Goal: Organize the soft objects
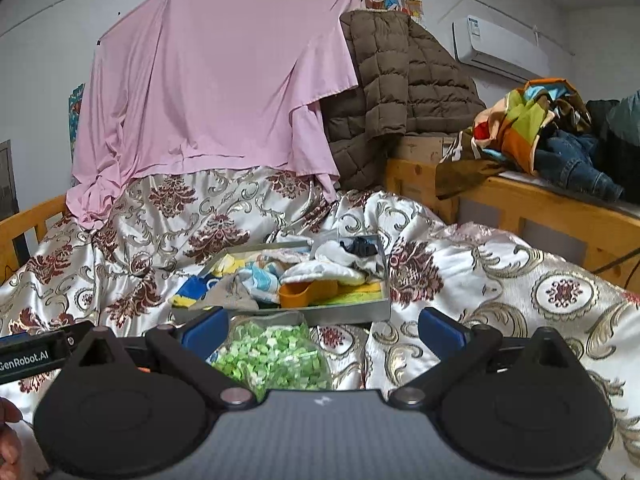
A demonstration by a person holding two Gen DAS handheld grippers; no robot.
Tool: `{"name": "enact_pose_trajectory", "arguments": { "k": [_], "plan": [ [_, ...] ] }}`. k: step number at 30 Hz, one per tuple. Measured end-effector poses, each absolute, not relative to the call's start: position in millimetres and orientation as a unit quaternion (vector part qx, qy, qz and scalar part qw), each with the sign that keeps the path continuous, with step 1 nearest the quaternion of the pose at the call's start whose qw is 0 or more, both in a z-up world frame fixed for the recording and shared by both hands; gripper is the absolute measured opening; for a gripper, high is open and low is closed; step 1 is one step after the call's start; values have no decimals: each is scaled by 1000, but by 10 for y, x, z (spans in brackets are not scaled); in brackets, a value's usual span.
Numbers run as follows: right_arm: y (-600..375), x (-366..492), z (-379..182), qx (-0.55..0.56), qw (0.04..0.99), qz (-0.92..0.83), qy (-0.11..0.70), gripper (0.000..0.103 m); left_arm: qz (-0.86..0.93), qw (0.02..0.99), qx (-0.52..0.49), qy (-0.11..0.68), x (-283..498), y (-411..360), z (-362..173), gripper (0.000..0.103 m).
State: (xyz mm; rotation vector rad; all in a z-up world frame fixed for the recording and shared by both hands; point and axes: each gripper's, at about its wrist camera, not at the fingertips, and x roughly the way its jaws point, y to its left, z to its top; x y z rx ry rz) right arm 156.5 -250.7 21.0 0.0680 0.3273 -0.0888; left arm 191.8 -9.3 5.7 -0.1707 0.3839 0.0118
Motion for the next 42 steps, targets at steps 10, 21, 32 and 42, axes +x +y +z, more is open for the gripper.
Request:
{"name": "enact_pose_trajectory", "arguments": {
  "k": [10,21,32,42],
  "plan": [
    [-2516,1505,23,44,982,-49,177,103,4,979,-65,193,1837,-120,-45,102],
    [-2449,1397,-276,25,981,-48,188,103,9,975,-39,220,1734,-147,-313,102],
    [-2332,1389,-519,13,976,-26,215,103,8,975,-27,222,1699,-136,-442,102],
    [-2358,1412,-533,15,976,-30,217,103,11,973,-35,228,1680,-118,-501,102]
  ]
}}
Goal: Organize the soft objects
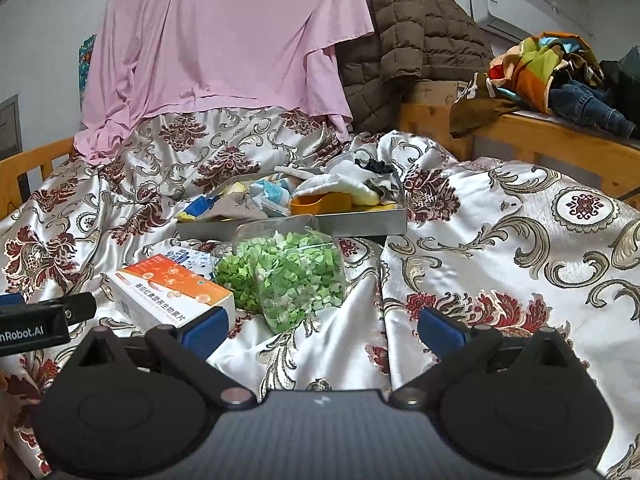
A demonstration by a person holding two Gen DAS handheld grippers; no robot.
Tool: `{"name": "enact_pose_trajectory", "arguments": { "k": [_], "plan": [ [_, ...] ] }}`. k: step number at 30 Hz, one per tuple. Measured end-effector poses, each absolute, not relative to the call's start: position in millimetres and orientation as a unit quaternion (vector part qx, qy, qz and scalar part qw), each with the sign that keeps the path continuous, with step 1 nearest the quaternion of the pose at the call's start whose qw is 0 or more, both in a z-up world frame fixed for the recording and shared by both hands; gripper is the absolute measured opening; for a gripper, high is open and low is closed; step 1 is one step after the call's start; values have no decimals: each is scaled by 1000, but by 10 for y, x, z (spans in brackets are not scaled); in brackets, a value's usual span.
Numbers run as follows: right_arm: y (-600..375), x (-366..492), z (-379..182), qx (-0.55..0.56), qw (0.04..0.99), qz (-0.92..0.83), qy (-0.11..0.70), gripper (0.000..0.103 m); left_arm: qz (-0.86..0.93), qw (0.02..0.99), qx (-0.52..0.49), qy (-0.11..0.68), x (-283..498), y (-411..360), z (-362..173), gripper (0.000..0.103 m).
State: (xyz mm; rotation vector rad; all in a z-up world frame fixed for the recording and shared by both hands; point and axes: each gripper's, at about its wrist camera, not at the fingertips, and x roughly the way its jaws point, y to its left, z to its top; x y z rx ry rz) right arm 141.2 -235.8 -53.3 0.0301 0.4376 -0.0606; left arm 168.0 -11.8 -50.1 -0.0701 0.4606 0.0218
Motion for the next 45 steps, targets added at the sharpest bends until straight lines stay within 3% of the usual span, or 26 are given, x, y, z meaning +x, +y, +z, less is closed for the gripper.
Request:
{"name": "enact_pose_trajectory", "arguments": {
  "k": [45],
  "plan": [
    [-2360,1417,-553,12,975,-31,218,103,8,973,-27,230,1642,-157,-522,102]
  ]
}}
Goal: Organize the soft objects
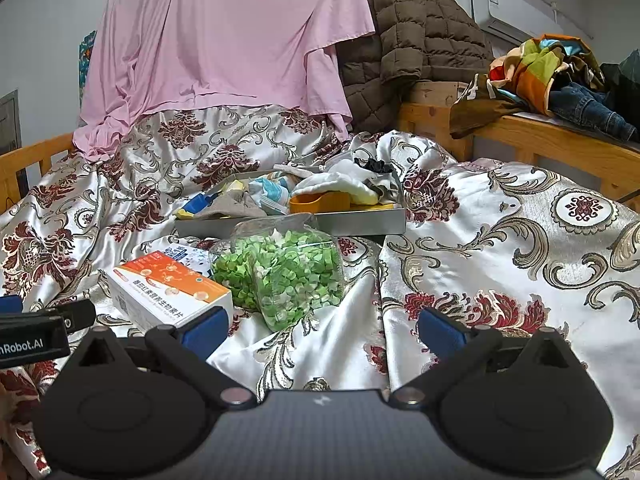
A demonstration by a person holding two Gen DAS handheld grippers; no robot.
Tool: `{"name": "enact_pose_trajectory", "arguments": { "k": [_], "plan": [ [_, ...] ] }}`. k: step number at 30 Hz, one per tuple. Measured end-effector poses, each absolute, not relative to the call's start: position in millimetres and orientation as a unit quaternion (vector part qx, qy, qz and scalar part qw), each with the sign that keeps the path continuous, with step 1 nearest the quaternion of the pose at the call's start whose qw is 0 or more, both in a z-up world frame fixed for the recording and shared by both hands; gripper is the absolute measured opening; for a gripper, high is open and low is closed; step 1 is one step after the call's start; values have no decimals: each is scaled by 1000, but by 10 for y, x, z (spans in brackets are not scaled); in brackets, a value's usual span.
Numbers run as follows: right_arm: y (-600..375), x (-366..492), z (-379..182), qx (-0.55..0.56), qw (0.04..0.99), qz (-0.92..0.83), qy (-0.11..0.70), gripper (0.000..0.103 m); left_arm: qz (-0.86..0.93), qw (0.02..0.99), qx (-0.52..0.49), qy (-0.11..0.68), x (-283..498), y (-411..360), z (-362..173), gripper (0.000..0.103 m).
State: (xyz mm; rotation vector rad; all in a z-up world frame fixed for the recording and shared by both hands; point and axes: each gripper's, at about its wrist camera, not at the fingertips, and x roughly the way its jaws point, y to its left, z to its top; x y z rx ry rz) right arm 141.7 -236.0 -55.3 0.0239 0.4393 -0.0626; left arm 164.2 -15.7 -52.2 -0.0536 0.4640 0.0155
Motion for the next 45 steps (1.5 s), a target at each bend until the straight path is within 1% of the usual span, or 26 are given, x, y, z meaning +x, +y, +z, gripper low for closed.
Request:
{"name": "enact_pose_trajectory", "arguments": {
  "k": [33,45],
  "plan": [
    [-2352,1417,-552,11,975,-31,218,103,10,972,-28,233,1638,-140,-558,102],
    [-2339,1424,-576,7,975,-28,219,103,12,971,-14,238,1638,-170,-542,102]
  ]
}}
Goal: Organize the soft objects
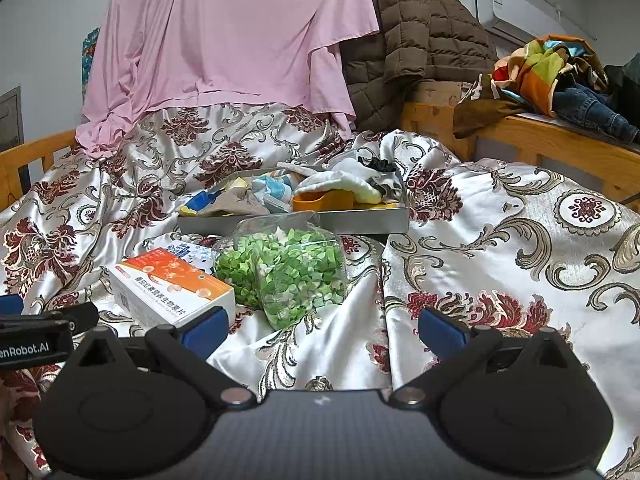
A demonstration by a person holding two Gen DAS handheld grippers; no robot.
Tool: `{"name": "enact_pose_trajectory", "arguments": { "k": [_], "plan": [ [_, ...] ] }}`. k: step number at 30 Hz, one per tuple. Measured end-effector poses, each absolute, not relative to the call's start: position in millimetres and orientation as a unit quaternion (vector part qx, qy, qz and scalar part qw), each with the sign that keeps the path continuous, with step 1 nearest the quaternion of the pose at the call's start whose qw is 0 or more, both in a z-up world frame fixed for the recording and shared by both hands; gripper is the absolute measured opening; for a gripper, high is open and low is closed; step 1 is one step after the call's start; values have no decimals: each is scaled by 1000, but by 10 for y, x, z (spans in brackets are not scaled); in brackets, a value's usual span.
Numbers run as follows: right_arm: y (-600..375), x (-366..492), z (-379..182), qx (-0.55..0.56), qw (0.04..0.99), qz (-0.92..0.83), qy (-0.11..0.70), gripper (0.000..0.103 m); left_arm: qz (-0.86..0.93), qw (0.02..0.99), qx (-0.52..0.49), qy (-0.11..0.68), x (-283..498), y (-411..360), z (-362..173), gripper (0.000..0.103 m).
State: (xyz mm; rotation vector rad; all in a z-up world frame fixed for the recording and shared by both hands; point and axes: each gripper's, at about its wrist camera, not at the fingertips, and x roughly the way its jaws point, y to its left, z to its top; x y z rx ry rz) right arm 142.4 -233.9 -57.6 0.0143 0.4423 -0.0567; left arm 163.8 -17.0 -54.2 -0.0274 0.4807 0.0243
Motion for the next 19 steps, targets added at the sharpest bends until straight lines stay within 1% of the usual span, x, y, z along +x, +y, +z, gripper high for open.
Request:
{"name": "enact_pose_trajectory", "arguments": {
  "k": [19],
  "plan": [
    [-2319,1422,-592,6,975,-27,222,103,8,972,-5,235,1624,-200,-524,102]
  ]
}}
